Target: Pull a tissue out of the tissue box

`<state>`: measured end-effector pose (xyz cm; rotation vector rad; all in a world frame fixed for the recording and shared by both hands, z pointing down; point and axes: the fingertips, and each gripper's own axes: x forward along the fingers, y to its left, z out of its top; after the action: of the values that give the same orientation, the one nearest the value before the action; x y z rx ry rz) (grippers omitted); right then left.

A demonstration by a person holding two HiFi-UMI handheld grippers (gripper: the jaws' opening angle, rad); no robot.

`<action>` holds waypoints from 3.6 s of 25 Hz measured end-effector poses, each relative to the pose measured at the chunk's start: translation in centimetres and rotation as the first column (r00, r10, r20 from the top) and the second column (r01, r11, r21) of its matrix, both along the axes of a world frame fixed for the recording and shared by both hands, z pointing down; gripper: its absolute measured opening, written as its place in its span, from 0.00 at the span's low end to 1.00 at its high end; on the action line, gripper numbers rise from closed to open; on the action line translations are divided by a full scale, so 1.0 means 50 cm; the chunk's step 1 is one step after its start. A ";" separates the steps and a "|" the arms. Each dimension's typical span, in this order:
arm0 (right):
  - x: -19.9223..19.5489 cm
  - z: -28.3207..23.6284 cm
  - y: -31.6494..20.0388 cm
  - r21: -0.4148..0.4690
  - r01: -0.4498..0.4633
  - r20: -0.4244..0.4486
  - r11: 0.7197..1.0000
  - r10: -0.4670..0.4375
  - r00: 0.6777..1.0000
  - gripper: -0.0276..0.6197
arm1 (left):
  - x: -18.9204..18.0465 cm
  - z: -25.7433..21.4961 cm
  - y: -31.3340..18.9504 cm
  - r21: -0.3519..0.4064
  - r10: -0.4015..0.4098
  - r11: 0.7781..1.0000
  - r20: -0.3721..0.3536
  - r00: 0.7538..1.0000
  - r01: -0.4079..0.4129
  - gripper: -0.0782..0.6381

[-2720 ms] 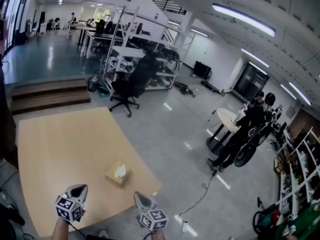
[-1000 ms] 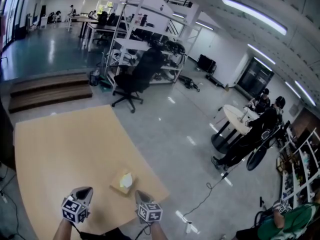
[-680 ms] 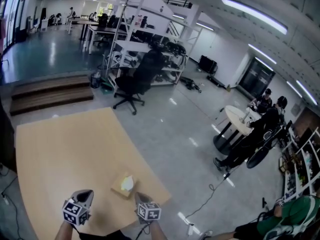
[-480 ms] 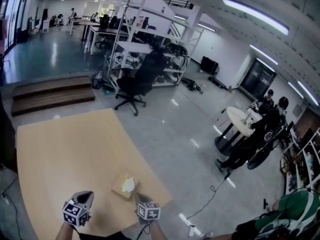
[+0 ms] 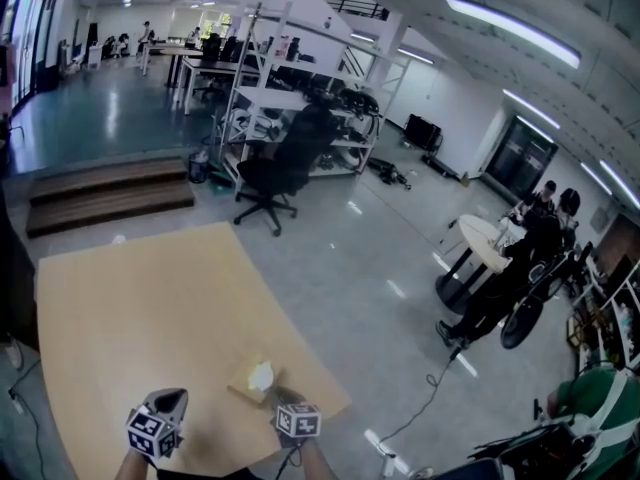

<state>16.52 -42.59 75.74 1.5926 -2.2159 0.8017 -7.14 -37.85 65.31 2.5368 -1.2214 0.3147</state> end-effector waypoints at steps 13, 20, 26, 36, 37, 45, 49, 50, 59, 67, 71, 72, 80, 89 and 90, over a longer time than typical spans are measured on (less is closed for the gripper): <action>-0.005 0.015 -0.028 -0.074 -0.031 0.157 0.997 0.043 0.987 0.23 | -0.015 0.013 0.000 -0.016 -0.018 1.000 0.005 1.000 0.018 0.12; -0.006 0.020 -0.048 -0.092 -0.022 0.178 0.995 0.038 0.983 0.23 | -0.022 0.015 -0.015 -0.017 -0.030 0.999 0.012 0.999 0.030 0.12; -0.011 0.033 -0.051 -0.109 -0.006 0.181 0.994 0.026 0.983 0.23 | -0.021 0.017 -0.017 -0.021 -0.035 0.999 0.017 0.999 0.036 0.12; -0.006 0.050 -0.063 -0.128 -0.001 0.163 0.992 0.022 0.986 0.23 | -0.025 0.021 -0.035 -0.027 -0.048 0.998 0.018 0.999 0.049 0.12; -0.005 0.051 -0.063 -0.132 0.000 0.161 0.991 0.021 0.987 0.23 | -0.024 0.021 -0.036 -0.029 -0.049 0.998 0.016 0.999 0.050 0.12; -0.009 0.054 -0.061 -0.144 -0.010 0.179 0.989 0.036 0.983 0.22 | -0.036 0.025 -0.033 -0.036 -0.057 0.998 0.014 0.998 0.058 0.12; -0.013 0.054 -0.068 -0.143 0.011 0.181 0.990 0.015 0.983 0.22 | -0.039 0.029 -0.040 -0.038 -0.066 0.997 0.015 0.998 0.066 0.12; -0.013 0.055 -0.068 -0.140 0.016 0.171 0.990 0.008 0.985 0.22 | -0.040 0.030 -0.041 -0.040 -0.067 0.997 0.015 0.998 0.068 0.12; -0.017 0.064 -0.060 -0.147 0.029 0.103 0.989 -0.013 0.995 0.06 | -0.052 0.029 -0.041 -0.042 -0.080 0.996 0.014 0.997 0.081 0.12; -0.018 0.048 -0.064 -0.116 0.025 0.072 0.993 -0.017 0.997 0.05 | -0.056 0.025 -0.041 -0.039 -0.085 0.996 0.007 0.996 0.085 0.12; -0.022 0.047 -0.064 -0.106 0.025 0.059 0.994 -0.018 0.998 0.05 | -0.060 0.028 -0.040 -0.038 -0.087 0.995 0.006 0.996 0.088 0.12; -0.022 0.049 -0.066 -0.105 0.025 0.058 0.994 -0.019 0.998 0.05 | -0.060 0.029 -0.041 -0.037 -0.088 0.995 0.006 0.996 0.088 0.12; -0.027 0.019 -0.062 -0.075 0.034 0.051 0.997 -0.030 0.998 0.05 | -0.065 0.017 -0.037 -0.029 -0.096 0.995 0.001 0.995 0.096 0.12; -0.033 -0.032 -0.073 -0.013 0.046 0.034 0.999 -0.046 0.998 0.05 | -0.058 0.003 -0.037 -0.010 -0.095 0.995 -0.011 0.995 0.095 0.12; -0.033 -0.038 -0.073 -0.006 0.047 0.032 0.999 -0.046 0.998 0.05 | -0.057 0.001 -0.036 -0.008 -0.095 0.995 -0.013 0.995 0.095 0.12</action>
<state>14.87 -46.26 73.83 1.5298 -2.2616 0.8265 -10.00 -39.63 65.34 2.4612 -1.3285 0.2796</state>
